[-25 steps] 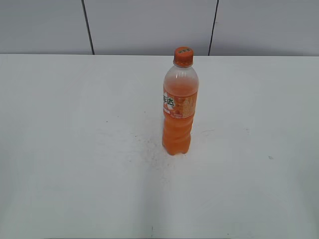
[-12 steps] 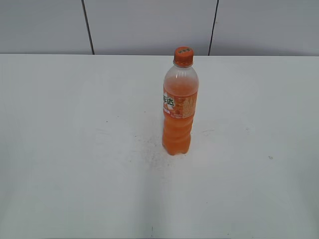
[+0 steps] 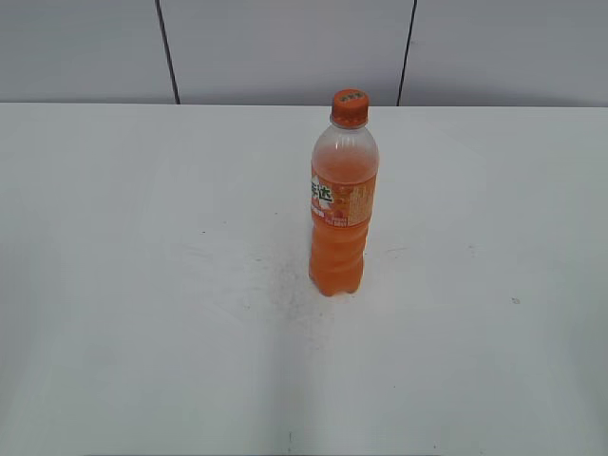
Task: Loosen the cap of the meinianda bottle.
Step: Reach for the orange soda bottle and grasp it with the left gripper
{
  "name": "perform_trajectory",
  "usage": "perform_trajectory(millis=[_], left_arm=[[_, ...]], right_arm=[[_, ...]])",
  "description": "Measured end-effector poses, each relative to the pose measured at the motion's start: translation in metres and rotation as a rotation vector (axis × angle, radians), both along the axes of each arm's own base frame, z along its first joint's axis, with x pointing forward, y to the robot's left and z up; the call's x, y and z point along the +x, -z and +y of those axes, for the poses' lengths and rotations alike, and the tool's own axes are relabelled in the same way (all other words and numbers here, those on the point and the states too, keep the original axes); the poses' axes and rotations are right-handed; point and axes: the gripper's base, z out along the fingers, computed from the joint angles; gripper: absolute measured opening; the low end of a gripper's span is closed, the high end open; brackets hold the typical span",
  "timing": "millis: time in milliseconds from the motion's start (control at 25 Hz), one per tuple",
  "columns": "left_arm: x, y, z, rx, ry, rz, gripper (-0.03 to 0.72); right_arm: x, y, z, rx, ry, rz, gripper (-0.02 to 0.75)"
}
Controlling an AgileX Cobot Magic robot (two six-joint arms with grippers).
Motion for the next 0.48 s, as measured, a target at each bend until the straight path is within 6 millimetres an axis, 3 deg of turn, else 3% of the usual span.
perform_trajectory(millis=[120,280,480], left_arm=[[0.015,-0.008,-0.001,-0.011,0.008,-0.05,0.488],[0.039,-0.024,-0.003,-0.044,0.027,-0.25,0.463],[0.083,-0.014,-0.002,-0.055,0.018,-0.408,0.411]], right_arm=[[0.0,0.0,0.0,0.0,0.0,0.0,0.525],[0.0,0.0,0.0,0.0,0.0,0.0,0.525],[0.0,0.0,0.0,0.001,0.0,0.0,0.525]])
